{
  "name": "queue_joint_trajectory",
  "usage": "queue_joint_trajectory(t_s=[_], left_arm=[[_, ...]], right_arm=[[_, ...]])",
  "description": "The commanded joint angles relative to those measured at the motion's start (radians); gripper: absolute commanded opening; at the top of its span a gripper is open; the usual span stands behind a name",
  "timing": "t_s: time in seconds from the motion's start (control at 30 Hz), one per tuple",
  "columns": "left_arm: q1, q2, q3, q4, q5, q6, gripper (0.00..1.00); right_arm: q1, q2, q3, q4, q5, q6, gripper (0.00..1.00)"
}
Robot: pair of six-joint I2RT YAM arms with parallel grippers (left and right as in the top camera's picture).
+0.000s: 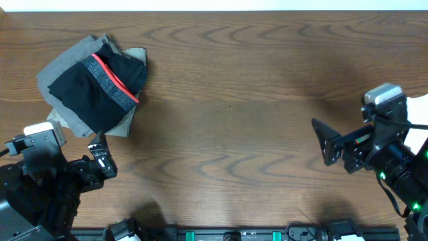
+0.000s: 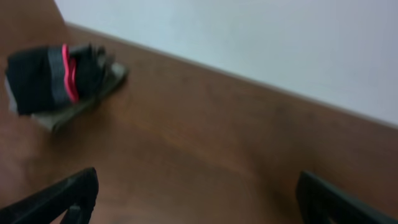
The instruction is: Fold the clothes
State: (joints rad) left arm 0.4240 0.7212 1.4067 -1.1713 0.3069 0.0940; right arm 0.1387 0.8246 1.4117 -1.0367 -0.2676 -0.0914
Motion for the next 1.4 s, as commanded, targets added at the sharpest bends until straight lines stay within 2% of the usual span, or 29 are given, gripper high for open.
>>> queue_joint_trajectory(t_s=[0.0,0.13,0.23,0.33,0.43,0.63,0.8,0.9,1.1,1.23,1.37], left_arm=[[-0.003,0.004,0.003,-0.003,-0.010,-0.001,0.98],[-0.005,0.003,0.003,-0.003,-0.010,-0.001,0.98],[-0.014,-0.005,0.003,-0.016,-0.073,-0.001,0.98],[-0.047,-0.015,-0.023,0.040,-0.044,-0.002,0.98],[-0.092,-0.053,-0.137,0.203,-0.027,-0.002,0.98],[-0.173,-0.197,-0.516,0.598,-0.023,-0.002,0.98],[-0.206,-0.339,-0.792,0.784,-0.022,-0.034,0.98],[-0.212,-0.469,-0.946,0.826,-0.019,-0.079,0.98],[-0.213,-0.631,-1.088,0.826,-0.019,-0.095,0.98],[-0.213,-0.711,-1.159,0.826,-0.020,-0.095,0.98],[-0.214,-0.719,-1.224,0.856,-0.027,-0.095,0.98]], right_arm=[[-0.007,-0.001,-0.002,-0.081,0.009,-0.007,0.99],[-0.007,-0.001,-0.002,-0.184,0.009,-0.007,0.99],[-0.007,-0.001,-0.002,-0.244,0.009,-0.007,0.99],[-0.007,-0.001,-0.002,-0.286,0.009,-0.007,0.99],[-0.007,-0.001,-0.002,-0.313,0.009,-0.007,0.99],[-0.007,-0.001,-0.002,-0.319,0.009,-0.007,0.99],[-0.007,-0.001,-0.002,-0.319,0.009,-0.007,0.99],[-0.007,-0.001,-0.002,-0.319,0.009,-0.007,0.99],[-0.007,-0.001,-0.002,-0.319,0.009,-0.007,0.99],[-0.007,-0.001,-0.002,-0.319,0.009,-0.007,0.99],[-0.007,-0.001,-0.002,-0.319,0.009,-0.007,0.99]])
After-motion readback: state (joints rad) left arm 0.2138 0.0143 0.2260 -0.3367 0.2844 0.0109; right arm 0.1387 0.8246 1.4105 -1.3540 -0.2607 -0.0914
